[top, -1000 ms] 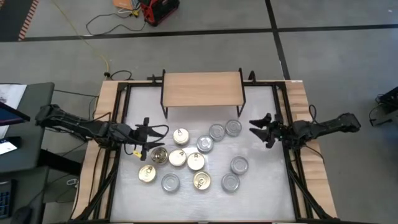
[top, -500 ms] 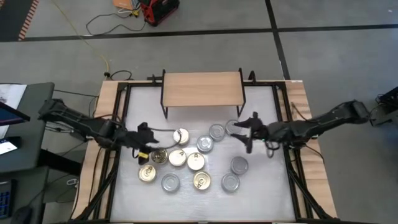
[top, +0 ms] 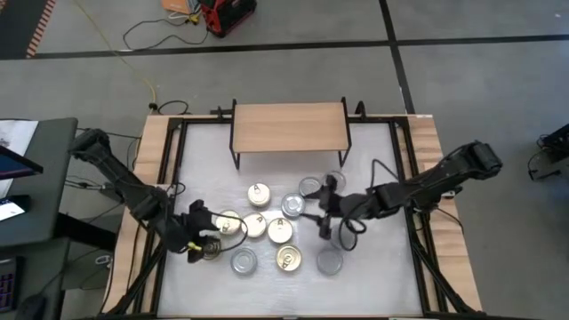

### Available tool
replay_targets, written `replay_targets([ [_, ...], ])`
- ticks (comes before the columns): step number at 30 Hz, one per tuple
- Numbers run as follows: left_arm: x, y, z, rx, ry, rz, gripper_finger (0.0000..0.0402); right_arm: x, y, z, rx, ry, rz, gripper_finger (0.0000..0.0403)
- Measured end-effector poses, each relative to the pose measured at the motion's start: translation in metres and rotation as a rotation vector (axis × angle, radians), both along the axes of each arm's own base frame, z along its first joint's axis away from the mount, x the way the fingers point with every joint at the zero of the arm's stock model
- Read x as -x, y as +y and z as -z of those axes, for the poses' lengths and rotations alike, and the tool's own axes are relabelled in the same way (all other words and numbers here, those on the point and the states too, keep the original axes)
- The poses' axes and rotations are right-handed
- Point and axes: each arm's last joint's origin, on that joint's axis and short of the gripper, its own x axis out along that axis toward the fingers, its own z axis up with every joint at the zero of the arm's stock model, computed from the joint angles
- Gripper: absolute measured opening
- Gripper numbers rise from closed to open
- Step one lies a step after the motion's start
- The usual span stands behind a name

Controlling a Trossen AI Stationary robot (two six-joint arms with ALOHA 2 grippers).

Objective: Stack canned seafood by type on shelf
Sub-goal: Put the the blue tuna can on the shelf

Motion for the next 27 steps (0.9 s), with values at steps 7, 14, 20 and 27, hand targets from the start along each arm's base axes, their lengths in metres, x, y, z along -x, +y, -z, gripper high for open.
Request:
replay_targets([
  [7, 0.007, 0.003, 0.012, -0.048, 0.022, -0.257, 0.0148, -0.023, 0.025, -0.004, 0.021, 0.054, -0.051, 0.0274],
  [14, -0.002, 0.030, 0.026, -0.079, 0.087, -0.453, 0.0148, -0.029, 0.025, -0.006, -0.008, 0.037, -0.034, 0.0274],
  [20, -0.015, 0.045, 0.039, -0.039, 0.135, -0.411, 0.0148, -0.029, 0.034, -0.011, -0.040, -0.024, -0.060, 0.0274],
  [27, -0.022, 0.057, 0.047, -0.022, 0.169, -0.376, 0.0148, -0.028, 0.038, -0.013, -0.023, -0.037, -0.083, 0.0274],
])
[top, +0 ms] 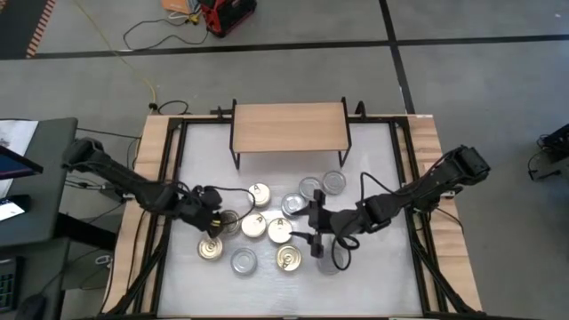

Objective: Stack canned seafood by type on shelf
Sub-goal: Put the the blue tuna can on the shelf

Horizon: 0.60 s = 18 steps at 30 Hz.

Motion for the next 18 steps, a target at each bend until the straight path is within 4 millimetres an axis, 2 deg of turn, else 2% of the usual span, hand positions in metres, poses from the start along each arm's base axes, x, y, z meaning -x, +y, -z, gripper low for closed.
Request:
replay_targets([
  [5, -0.002, 0.009, 0.001, -0.006, 0.035, 0.000, 0.0144, -0.002, -0.002, -0.003, 0.004, -0.026, -0.006, 0.0274],
  [12, -0.006, 0.009, 0.000, 0.025, 0.015, 0.041, 0.0112, -0.003, -0.003, -0.003, -0.005, -0.031, -0.014, 0.0274],
  [18, -0.002, 0.014, 0.021, 0.029, 0.040, 0.006, 0.0085, -0.012, 0.005, 0.007, 0.003, -0.061, -0.052, 0.0274],
])
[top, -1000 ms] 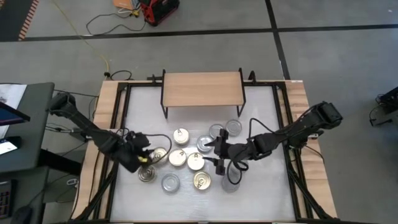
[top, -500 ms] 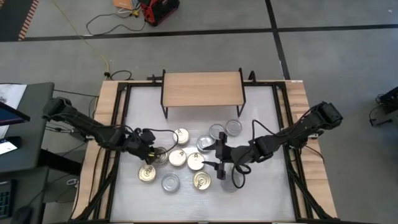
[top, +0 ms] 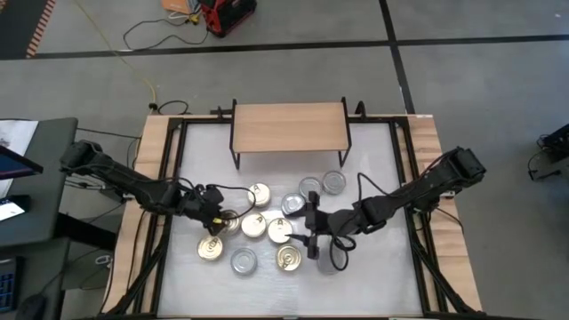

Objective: Stack canned seafood by type on shelf
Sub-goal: Put the the blue tuna can on the shelf

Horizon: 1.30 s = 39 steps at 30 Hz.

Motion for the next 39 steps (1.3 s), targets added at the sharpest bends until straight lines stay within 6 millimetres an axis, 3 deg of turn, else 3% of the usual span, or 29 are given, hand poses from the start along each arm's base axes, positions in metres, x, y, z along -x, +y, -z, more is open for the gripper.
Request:
replay_targets([
  [7, -0.002, 0.000, 0.003, 0.029, -0.034, 0.024, 0.0066, -0.024, -0.001, 0.019, -0.002, 0.047, -0.030, 0.0274],
  [13, 0.000, 0.002, 0.008, 0.026, -0.024, 0.041, 0.0008, -0.054, 0.001, 0.026, -0.010, 0.096, -0.146, 0.0274],
  [19, 0.002, 0.012, 0.020, 0.061, -0.042, 0.018, 0.0001, -0.086, 0.011, 0.029, 0.176, 0.155, -0.232, 0.0274],
  [24, 0.001, 0.021, 0.023, 0.118, -0.089, 0.033, 0.0001, -0.110, 0.006, 0.025, 0.255, 0.214, -0.239, 0.0274],
  [34, 0.007, 0.044, 0.028, 0.124, -0.020, 0.025, 0.0000, -0.124, -0.023, 0.023, 0.252, 0.227, -0.236, 0.0274],
  [39, 0.002, 0.049, 0.024, 0.116, -0.065, 0.022, 0.0000, -0.126, -0.034, 0.023, 0.256, 0.237, -0.215, 0.0274],
])
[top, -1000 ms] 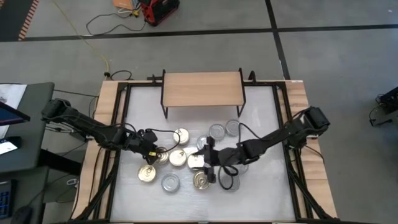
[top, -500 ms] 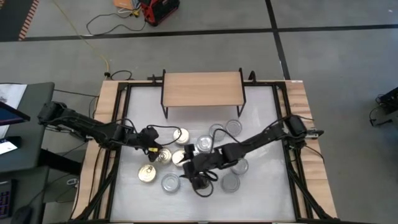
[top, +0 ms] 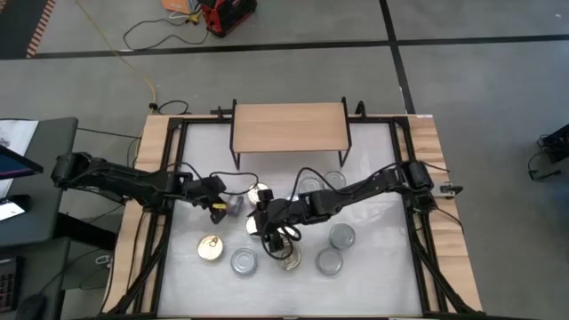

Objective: Stack canned seafood by type on shelf
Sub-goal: Put the the blue tuna can on the shelf

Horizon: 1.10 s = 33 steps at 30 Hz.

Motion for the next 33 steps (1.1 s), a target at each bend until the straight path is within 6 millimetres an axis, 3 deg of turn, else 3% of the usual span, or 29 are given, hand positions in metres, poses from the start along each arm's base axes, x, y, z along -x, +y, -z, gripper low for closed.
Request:
replay_targets([
  [6, 0.000, 0.002, -0.001, -0.006, -0.006, -0.009, 0.0000, -0.003, -0.019, 0.001, -0.090, 0.013, 0.092, 0.0274],
  [14, 0.002, 0.002, -0.009, -0.021, -0.072, -0.016, 0.0000, -0.010, -0.030, 0.034, -0.053, 0.108, 0.136, 0.0274],
  [26, 0.018, 0.001, -0.034, -0.005, -0.239, -0.052, 0.0001, -0.008, -0.042, 0.033, -0.043, 0.138, 0.188, 0.0274],
  [29, 0.019, -0.003, -0.037, 0.011, -0.263, -0.034, 0.0016, -0.008, -0.045, 0.034, -0.043, 0.145, 0.208, 0.0274],
  [33, 0.017, -0.010, -0.037, 0.032, -0.274, -0.048, 0.0068, -0.010, -0.051, 0.038, -0.043, 0.151, 0.229, 0.0274],
])
